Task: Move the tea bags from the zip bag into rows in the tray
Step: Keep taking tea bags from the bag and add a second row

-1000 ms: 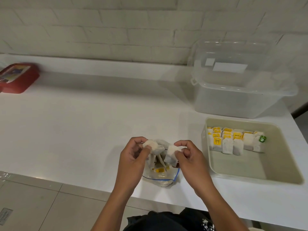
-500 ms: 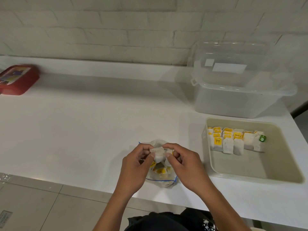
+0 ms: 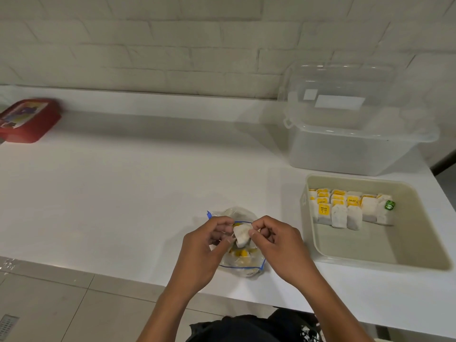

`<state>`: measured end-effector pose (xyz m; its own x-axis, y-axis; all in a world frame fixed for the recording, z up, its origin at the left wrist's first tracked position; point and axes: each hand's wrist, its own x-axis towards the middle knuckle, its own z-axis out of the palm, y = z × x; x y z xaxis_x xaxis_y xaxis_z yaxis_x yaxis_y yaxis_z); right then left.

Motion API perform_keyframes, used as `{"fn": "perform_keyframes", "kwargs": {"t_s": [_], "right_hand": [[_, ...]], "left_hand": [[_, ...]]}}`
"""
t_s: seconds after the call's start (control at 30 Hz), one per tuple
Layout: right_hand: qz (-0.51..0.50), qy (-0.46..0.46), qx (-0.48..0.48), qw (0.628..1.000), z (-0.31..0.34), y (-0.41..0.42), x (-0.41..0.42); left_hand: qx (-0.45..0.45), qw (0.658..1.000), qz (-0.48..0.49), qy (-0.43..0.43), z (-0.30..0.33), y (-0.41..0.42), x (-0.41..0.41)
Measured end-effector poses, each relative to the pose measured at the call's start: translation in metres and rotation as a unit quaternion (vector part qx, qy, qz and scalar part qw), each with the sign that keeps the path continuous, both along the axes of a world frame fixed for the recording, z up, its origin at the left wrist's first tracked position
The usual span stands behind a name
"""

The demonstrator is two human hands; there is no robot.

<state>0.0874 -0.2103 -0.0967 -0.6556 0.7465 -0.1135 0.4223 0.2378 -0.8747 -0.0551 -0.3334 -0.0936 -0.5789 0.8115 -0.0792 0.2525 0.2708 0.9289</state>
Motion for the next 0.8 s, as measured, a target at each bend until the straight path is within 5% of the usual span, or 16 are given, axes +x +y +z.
{"fn": "perform_keyframes", "kwargs": {"t_s": [0.37,0.6,0.8], "right_hand": [[0.048,-0.086,0.096,0.991,-0.003,-0.002,0.003],[0.017,-0.08,0.076,0.994,-0.003,0.003,0.007],[-0.014,0.018,-0.027,0.999,0.006,0.008,0.01]], "left_hand": [[0.06,0.996,0.055,-0.044,0.001,0.003,0.0],[0.071,0.993,0.076,-0.054,0.002,0.005,-0.004],[0.027,0.998,0.055,0.005,-0.003,0.006,-0.003]]}}
